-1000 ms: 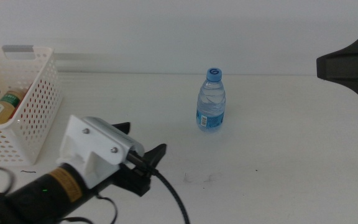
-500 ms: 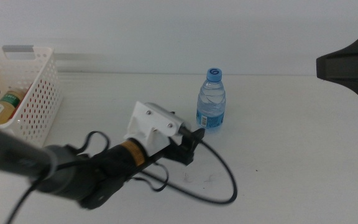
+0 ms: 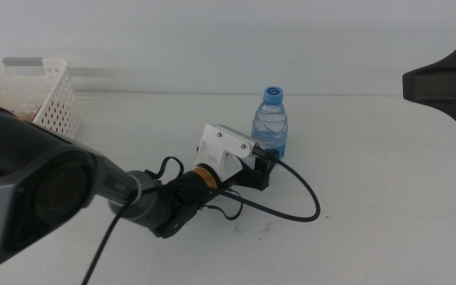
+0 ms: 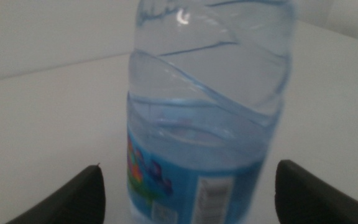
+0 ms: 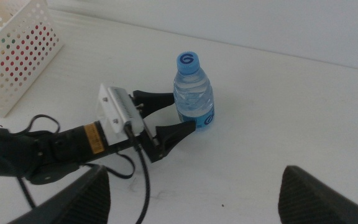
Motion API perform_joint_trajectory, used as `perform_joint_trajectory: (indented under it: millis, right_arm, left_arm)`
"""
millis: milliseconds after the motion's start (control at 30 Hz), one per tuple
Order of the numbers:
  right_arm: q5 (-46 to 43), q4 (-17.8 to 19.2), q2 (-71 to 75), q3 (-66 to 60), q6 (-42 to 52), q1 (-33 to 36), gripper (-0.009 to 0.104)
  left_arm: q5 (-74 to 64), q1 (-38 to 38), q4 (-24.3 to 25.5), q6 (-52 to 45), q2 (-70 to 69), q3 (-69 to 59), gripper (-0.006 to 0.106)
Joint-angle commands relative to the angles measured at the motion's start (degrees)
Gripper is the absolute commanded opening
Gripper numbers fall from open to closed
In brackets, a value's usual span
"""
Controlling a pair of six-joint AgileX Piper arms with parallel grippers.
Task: Use arms to grab the bottles and put them into the dustbin to the left of the table.
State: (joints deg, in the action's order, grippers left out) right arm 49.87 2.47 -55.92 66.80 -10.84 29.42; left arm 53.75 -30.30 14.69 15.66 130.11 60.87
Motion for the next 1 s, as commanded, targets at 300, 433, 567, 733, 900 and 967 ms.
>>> perform_joint_trajectory:
  millis: [300,433,567,733,900,967]
  right_arm:
    - [-0.6,0.4,0.2,0.0,0.1,0.1,0.086]
    - [-0.6,0.4,0.2,0.0,0.1,0.1,0.086]
    - [-0.6,0.4,0.2,0.0,0.1,0.1,0.086]
    - [-0.6,0.4,0.2,0.0,0.1,0.1,0.086]
    - [-0.6,0.4,0.2,0.0,0.1,0.1,0.086]
    - [-0.6,0.4,0.2,0.0,0.1,0.1,0.086]
  left_arm:
    - [0.7,0.0,0.9,1.3,6.5,11.0,0.094]
    - [1.0,0.0,0.5,1.3,7.8,12.9,0.094]
    - [0.6,0.0,0.4,1.3,8.9,14.6,0.094]
    - [1.1,0.8,0.9,-0.3,8.8,14.6,0.072]
    - [1.0,2.2,5.8,3.7,0.2,5.1,0.009]
    - [-2.6,2.3,5.4,2.4,-6.2,-0.6,-0.002]
